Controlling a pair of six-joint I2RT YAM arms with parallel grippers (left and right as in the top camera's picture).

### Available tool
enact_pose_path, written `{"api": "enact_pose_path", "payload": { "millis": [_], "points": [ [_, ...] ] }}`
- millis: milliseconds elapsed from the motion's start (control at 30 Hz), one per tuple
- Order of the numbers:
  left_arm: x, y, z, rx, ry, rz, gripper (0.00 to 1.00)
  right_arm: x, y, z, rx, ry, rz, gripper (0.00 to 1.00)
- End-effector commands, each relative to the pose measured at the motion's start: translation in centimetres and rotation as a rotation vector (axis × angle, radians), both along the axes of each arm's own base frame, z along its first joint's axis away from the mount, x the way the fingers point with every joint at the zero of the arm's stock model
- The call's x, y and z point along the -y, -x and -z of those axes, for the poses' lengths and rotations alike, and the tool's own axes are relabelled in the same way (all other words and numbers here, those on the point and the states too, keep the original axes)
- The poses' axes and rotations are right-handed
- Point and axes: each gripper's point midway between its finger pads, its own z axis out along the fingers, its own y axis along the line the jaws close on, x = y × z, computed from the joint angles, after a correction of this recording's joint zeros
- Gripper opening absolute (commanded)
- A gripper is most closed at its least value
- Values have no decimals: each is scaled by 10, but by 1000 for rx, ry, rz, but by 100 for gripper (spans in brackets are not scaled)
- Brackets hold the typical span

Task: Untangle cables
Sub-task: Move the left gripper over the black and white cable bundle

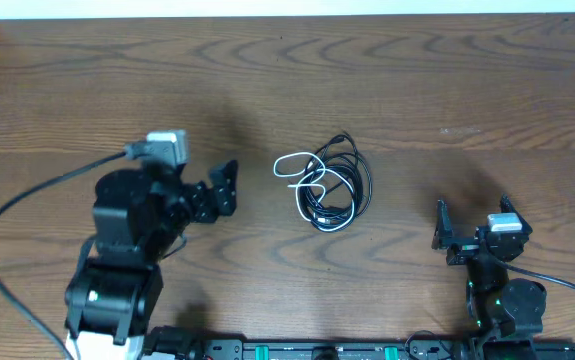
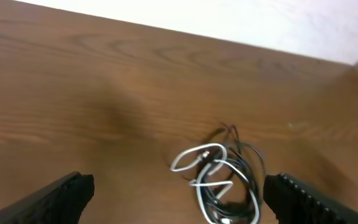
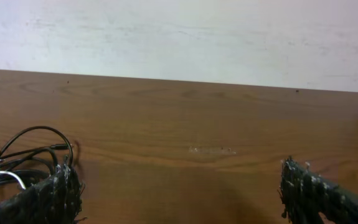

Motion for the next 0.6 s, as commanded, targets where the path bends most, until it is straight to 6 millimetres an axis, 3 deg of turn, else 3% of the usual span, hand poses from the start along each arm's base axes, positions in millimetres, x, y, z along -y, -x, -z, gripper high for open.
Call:
{"api": "enact_pose_path", "payload": {
  "millis": [0, 267, 567],
  "points": [
    [23, -4, -4, -25, 11, 70, 94, -1, 0, 1, -3, -6, -3, 99],
    [62, -2, 30, -143, -23, 192, 94, -1, 0, 1, -3, -6, -4, 99],
    [86, -3, 60, -281, 16, 193, 94, -1, 0, 1, -3, -6, -3, 99]
  ]
}}
